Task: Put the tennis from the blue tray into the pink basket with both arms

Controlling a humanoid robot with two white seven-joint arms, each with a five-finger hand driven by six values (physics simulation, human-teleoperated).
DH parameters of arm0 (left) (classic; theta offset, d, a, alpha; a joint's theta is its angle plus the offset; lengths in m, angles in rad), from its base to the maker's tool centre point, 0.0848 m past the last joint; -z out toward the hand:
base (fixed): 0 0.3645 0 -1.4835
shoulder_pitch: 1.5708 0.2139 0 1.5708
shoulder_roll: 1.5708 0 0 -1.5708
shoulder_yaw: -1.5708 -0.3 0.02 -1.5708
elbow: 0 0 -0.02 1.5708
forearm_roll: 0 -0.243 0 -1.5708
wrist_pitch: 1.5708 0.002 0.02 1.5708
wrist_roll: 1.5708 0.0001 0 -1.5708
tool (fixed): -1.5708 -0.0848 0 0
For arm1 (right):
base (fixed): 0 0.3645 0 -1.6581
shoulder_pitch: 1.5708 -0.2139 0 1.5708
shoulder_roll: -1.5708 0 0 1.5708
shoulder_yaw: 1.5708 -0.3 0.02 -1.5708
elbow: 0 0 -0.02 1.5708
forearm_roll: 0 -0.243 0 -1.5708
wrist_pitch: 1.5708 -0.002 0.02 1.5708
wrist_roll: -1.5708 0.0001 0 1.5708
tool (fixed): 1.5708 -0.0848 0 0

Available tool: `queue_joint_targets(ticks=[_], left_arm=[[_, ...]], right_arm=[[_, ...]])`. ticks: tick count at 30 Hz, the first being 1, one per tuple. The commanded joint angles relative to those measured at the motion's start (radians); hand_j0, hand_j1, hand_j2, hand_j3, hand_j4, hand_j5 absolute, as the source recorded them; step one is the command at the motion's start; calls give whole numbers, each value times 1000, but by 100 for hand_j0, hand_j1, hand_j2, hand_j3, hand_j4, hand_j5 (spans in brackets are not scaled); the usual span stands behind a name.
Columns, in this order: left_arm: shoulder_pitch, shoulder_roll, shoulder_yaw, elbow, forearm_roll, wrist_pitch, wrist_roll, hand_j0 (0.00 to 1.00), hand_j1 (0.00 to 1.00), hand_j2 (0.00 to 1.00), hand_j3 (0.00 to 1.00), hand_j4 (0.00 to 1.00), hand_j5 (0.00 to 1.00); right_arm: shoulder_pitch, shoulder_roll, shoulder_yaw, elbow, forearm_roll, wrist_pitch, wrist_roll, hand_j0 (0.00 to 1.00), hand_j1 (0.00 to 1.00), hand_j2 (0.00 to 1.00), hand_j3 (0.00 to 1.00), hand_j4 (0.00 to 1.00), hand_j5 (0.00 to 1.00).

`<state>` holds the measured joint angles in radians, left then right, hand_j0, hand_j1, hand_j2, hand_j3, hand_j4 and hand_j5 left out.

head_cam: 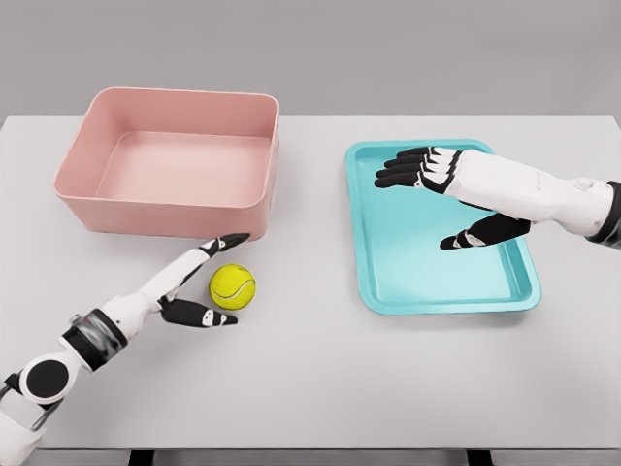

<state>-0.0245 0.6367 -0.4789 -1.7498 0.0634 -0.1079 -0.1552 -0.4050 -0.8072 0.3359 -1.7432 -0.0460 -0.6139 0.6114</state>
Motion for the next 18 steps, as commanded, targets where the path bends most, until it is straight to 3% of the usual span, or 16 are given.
queue_joint_targets(ticks=[1,4,10,18], left_arm=[[-2,0,-4,0,1,17,0,98,98,98,98,98,98],[-3,0,-15,0,1,25,2,96,96,96,96,96,96],[-2,1,-21,0,1,25,3,82,82,82,82,82,82],[8,3,-20,-5,4,8,3,48,48,48,48,48,48]], right_arm=[[0,2,0,1,-8,3,-1,100,100,100,100,100,100],[0,3,0,1,-8,3,-1,100,100,100,100,100,100],[-2,17,0,-1,-8,3,-1,100,100,100,100,100,100],[-2,19,2,-1,-8,3,-1,100,100,100,100,100,100]])
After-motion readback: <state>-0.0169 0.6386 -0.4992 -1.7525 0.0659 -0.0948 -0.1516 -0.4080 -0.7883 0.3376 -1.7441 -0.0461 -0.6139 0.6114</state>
